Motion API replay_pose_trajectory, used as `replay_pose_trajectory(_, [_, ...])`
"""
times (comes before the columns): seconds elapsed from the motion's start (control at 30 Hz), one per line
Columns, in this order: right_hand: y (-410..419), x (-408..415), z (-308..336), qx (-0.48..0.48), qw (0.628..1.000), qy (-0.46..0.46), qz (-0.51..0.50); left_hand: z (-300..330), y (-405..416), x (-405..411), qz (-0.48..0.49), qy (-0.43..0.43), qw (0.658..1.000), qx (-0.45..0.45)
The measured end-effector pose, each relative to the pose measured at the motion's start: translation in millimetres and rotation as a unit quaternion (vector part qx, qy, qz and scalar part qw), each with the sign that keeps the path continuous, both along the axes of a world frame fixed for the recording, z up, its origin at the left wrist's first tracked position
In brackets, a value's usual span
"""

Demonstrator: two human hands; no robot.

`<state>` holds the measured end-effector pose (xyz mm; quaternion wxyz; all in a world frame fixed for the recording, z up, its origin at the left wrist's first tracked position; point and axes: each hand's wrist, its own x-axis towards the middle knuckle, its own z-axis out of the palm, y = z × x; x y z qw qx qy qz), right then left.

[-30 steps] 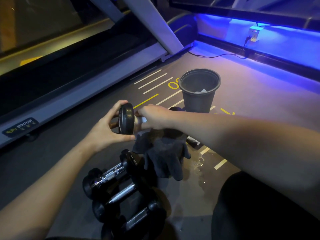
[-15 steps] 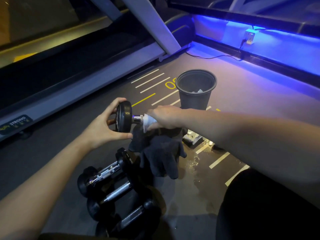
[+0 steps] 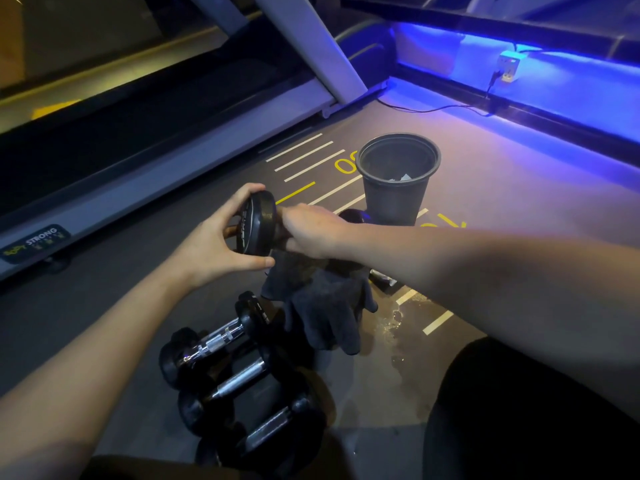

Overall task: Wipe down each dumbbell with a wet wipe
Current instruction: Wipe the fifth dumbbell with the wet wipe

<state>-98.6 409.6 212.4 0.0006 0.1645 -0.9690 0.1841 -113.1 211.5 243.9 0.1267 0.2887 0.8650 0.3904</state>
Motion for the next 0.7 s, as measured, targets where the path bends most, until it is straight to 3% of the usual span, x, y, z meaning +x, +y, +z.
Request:
replay_pose_trajectory(0.13, [-5, -2, 7, -0.031, 0.999, -0.024, 0.006, 0, -1, -1, 0.004, -0.004, 1.0, 0.003])
replay_pose_trajectory(0.7, [28, -8, -8, 0.201, 0.979, -0.021, 0.029, -9, -7, 0, 0.024, -0.033, 0.999, 0.023])
